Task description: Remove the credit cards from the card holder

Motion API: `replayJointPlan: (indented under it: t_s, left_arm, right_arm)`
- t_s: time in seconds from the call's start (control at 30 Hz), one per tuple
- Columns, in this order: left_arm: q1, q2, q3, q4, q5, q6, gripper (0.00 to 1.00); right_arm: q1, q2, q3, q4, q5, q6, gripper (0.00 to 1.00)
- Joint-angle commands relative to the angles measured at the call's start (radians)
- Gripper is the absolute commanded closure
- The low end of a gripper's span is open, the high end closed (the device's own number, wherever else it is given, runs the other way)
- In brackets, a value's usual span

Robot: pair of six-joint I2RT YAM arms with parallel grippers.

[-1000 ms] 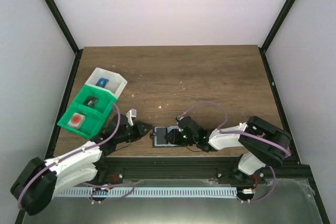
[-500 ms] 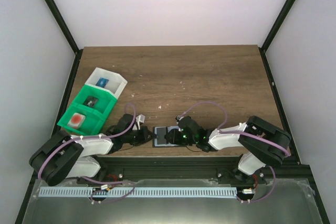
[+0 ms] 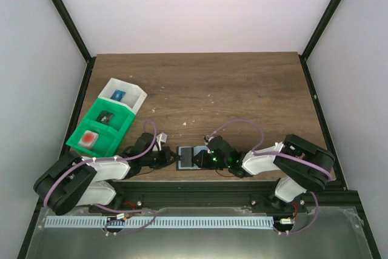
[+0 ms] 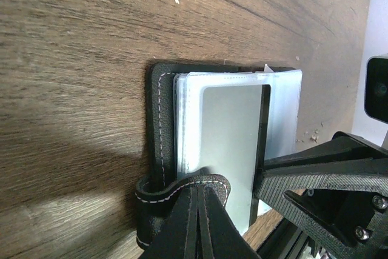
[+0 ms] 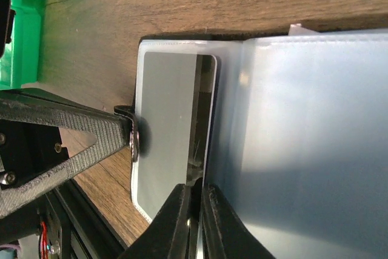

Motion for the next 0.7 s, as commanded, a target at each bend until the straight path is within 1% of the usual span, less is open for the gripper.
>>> replayJointPlan:
  t_s: [0.0,0.2,0.67]
  left_arm:
    - [0.001,0.001,-0.006,-0.034,-0.029,0.027,1.0]
    - [0.002,0.009,-0.02,-0.016,-0.031,0.024,1.0]
    - [0.001,0.065,-0.028,0.014,-0.031,0.013,1.0]
  right_arm:
    - [0.006,-0.024,-0.013,0.02,0.01,0.002,0.93]
    - [0.003,-0.049,-0.043,0.043,0.019,0.012,0.99]
    - [-0.016,-0.117,-0.094,0.024,0.029,0.012,1.0]
